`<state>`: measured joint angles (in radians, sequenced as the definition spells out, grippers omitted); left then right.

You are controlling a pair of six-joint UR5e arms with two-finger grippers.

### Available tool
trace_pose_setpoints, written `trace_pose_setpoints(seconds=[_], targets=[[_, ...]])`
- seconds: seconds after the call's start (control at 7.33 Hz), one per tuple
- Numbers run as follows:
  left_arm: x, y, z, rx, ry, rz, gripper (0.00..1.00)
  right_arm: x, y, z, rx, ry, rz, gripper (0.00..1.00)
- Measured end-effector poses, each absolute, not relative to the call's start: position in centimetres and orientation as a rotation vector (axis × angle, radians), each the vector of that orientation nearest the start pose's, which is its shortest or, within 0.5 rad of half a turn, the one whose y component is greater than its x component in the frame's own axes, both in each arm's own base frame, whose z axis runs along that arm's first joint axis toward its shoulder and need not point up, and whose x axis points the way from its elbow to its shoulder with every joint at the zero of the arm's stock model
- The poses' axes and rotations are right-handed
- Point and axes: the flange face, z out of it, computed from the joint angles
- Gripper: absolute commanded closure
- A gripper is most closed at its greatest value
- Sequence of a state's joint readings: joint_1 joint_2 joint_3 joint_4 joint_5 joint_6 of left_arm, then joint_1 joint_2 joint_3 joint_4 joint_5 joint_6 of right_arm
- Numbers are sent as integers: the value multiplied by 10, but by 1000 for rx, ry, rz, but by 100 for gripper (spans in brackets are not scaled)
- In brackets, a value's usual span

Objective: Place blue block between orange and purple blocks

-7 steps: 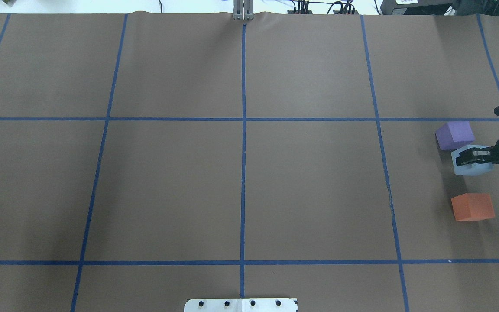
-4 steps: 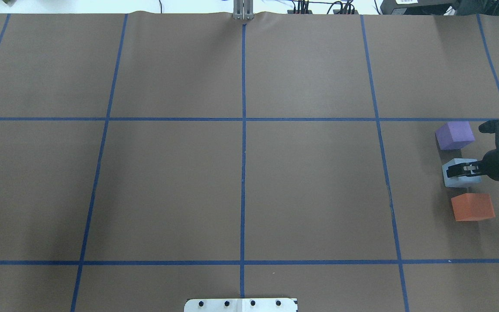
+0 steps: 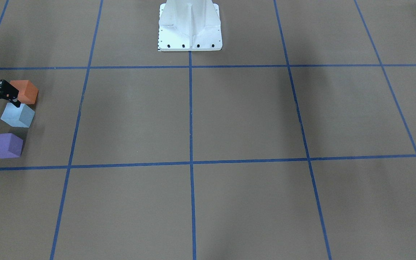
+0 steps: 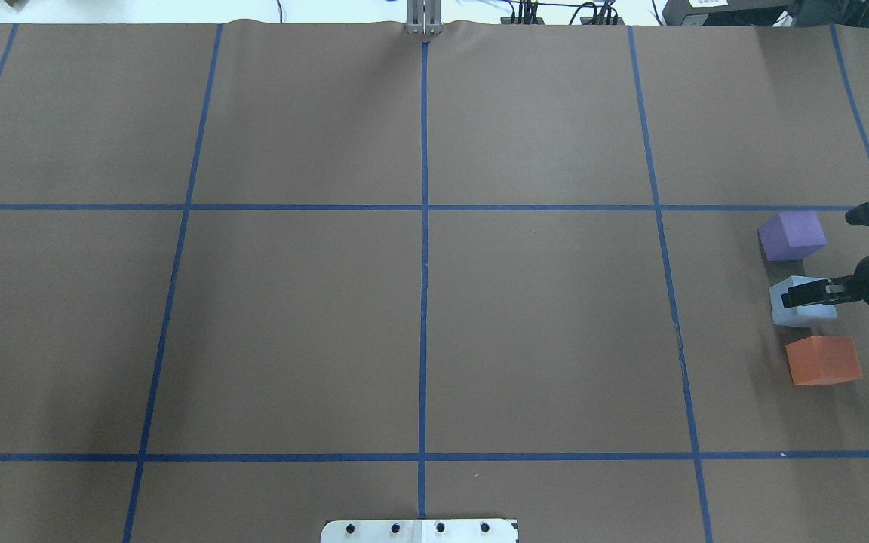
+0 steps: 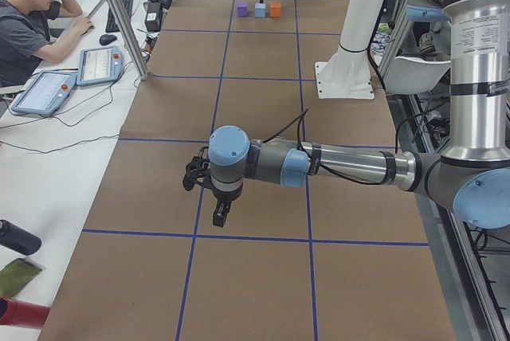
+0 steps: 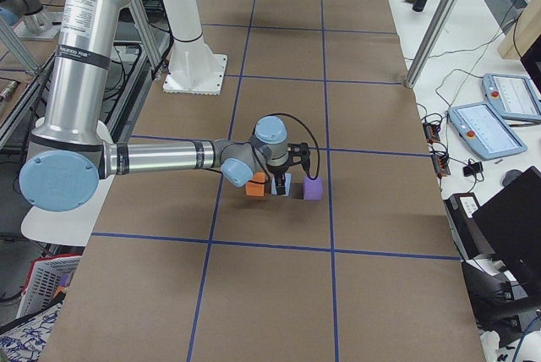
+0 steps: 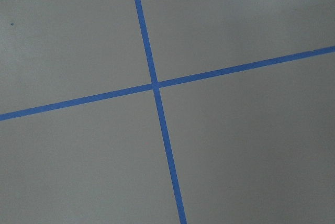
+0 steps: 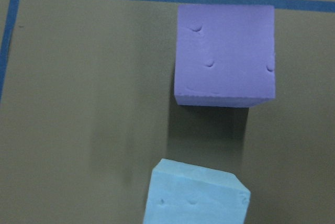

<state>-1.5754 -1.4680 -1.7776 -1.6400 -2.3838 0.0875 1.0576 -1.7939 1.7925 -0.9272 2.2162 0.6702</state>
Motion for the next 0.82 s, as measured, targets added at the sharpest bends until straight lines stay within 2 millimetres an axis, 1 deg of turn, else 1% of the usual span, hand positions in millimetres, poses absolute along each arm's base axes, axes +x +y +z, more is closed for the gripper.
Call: trace_pose_setpoints(seconds=[0.14, 0.27, 0.41, 0.55, 0.68, 0.82], targets=[[-63, -456, 595, 201, 804, 149, 0, -114, -414, 567, 164, -838, -78, 1], [-63, -456, 596, 200, 804, 148, 0, -73, -418, 552, 156, -803, -105, 1], [-63, -456, 597, 200, 804, 148, 0, -25, -420, 542, 153, -768, -136, 1], [-63, -455, 599, 196, 804, 148, 0, 13, -421, 540, 148, -744, -160, 1], [-64, -449, 607, 184, 805, 144, 0, 37, -417, 548, 128, -734, -169, 0], [-63, -440, 617, 165, 805, 138, 0, 48, -408, 561, 100, -731, -164, 0]])
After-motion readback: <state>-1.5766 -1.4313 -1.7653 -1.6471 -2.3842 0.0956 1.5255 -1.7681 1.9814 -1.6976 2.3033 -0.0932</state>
